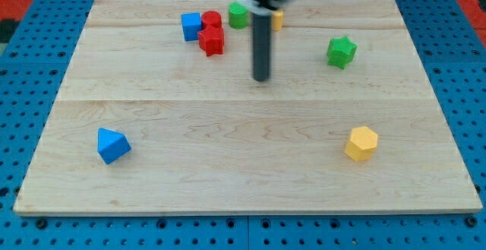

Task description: Push the yellow blocks into the group of blocks

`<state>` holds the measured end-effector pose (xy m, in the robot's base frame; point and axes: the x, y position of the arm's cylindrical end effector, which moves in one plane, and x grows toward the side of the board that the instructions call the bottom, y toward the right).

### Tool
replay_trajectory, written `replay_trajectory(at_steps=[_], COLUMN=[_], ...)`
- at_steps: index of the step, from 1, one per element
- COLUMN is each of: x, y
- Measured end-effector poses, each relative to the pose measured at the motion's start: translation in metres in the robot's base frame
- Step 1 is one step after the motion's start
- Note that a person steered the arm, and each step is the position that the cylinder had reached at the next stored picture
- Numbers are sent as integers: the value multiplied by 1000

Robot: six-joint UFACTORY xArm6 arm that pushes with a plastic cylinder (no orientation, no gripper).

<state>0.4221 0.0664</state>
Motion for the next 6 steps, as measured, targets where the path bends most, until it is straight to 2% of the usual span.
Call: replay_trajectory(at_steps=[1,2,3,4,5,6], x=[46,58,144,120,116,142], y=[106,147,107,62,108,129])
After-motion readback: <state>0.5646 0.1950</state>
